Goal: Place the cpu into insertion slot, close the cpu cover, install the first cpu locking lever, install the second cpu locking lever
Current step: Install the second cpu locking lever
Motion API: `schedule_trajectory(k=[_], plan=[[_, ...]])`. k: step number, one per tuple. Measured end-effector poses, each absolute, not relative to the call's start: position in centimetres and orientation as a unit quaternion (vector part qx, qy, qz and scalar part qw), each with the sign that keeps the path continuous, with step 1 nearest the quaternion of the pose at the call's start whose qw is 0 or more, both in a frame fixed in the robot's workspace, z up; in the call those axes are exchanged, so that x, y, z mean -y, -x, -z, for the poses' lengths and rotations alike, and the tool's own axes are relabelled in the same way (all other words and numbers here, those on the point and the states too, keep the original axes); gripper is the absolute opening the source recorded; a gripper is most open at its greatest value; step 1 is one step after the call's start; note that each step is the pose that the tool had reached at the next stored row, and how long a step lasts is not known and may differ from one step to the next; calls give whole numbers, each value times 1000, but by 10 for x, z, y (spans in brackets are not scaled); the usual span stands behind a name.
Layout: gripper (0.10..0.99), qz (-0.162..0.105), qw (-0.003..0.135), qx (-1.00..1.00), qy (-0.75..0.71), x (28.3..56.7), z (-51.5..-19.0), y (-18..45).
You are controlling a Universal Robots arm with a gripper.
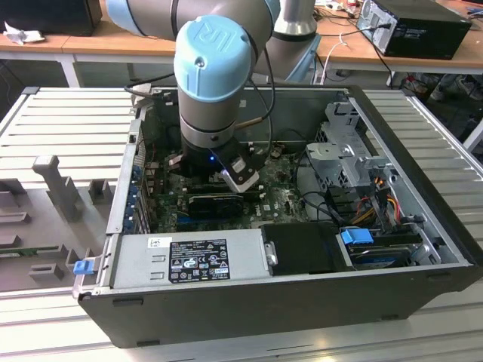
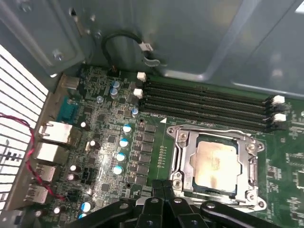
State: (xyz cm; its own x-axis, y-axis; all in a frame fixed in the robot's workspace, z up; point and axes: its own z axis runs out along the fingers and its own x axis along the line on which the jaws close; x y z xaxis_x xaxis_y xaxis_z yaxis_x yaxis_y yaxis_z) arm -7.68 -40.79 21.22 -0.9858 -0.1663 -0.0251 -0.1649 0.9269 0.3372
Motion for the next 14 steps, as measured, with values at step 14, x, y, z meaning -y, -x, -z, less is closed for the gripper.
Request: schedule_trajectory(k=[14], plan=[[106, 172, 2, 982, -84, 408, -232, 77]])
